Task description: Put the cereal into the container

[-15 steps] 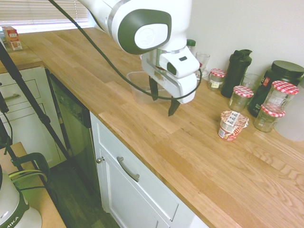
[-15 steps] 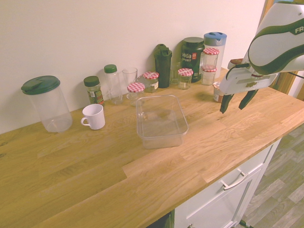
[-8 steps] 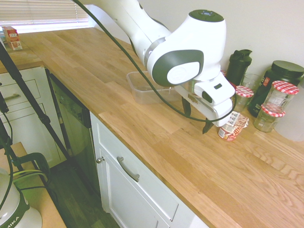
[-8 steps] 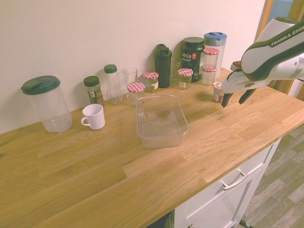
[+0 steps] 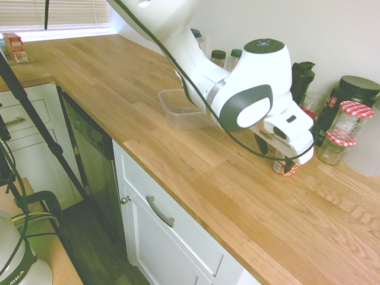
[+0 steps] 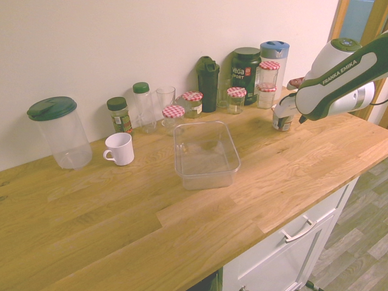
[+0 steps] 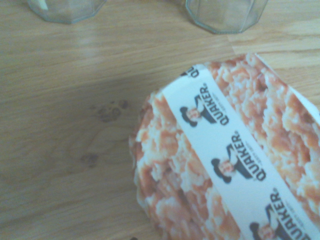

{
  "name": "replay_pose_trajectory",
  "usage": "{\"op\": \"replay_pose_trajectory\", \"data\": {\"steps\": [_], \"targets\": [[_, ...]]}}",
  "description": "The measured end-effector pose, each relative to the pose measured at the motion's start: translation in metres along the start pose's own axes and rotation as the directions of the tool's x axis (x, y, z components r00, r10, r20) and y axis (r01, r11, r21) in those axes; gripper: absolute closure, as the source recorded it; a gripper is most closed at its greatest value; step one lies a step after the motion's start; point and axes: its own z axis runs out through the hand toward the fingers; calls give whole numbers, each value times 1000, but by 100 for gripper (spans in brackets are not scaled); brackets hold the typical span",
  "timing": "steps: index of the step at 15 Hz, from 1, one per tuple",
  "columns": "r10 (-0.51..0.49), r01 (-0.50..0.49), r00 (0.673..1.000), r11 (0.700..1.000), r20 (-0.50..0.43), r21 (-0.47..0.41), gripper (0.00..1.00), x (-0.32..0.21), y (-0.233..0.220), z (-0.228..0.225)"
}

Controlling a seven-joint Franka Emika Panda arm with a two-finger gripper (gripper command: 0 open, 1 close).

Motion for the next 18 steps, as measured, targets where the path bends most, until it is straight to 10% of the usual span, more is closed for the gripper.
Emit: {"op": "replay_pose_trajectory", "data": {"steps": [8,9,18], "targets": [[10,-9,1000,999,-27,52,0,16,-15,21],[10,-8,1000,999,-28,53,100,17,-16,23],[-26,28,999,998,-45,52,100,18,-21,30]]}}
